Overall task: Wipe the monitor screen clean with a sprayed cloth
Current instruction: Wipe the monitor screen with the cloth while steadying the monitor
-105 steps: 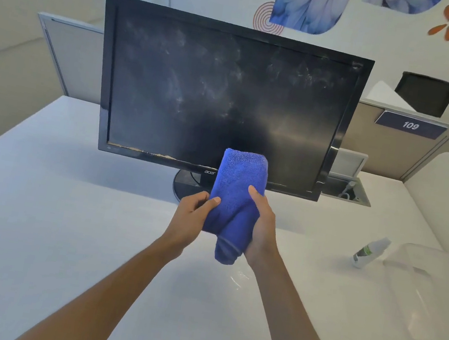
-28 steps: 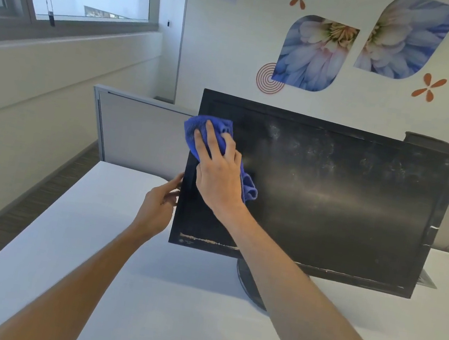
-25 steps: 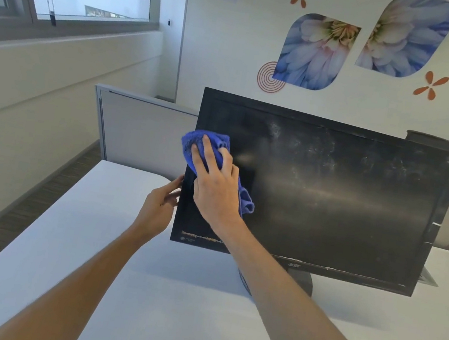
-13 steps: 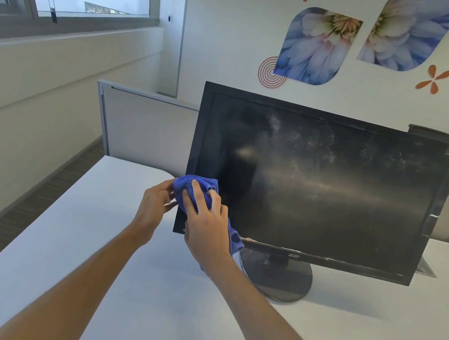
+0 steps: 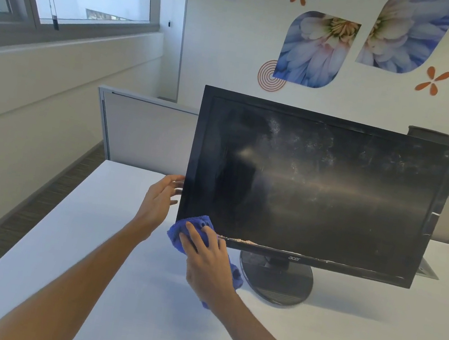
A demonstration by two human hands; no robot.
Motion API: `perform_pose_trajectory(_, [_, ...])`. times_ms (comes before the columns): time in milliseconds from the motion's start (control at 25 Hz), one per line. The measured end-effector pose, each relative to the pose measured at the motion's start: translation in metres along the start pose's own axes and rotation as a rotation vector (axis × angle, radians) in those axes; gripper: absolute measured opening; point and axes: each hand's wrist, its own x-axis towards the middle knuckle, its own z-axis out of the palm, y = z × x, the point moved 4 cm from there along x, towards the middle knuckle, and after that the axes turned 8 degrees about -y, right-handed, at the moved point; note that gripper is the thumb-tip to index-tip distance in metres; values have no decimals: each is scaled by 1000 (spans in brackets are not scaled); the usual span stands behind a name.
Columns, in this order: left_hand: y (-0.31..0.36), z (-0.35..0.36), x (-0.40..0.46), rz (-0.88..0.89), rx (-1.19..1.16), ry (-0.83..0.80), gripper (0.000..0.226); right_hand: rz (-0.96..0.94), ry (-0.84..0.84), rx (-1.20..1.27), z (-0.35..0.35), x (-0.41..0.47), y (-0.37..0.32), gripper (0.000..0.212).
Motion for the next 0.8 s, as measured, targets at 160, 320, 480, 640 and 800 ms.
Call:
perform_pose_trajectory(160, [17,-1,18,95,163,14,39,144,279,106,-68,51,33,53])
perform_pose_trajectory(320, [50,7,35,171,177,25,46,231,438,46,-143,118,59,55])
perform_pose_trajectory(480, [63,11,46,170,211,117,48,197,331,-120,-174,169,65,58])
perform_pose_trajectory(640, [62,16,47,161,285,150,50,189,264,-207,-169,177,77,57])
perform_pose_trajectory(800, [60,23,45,203,423,191,54,223,278,-212,-170,162,101,59])
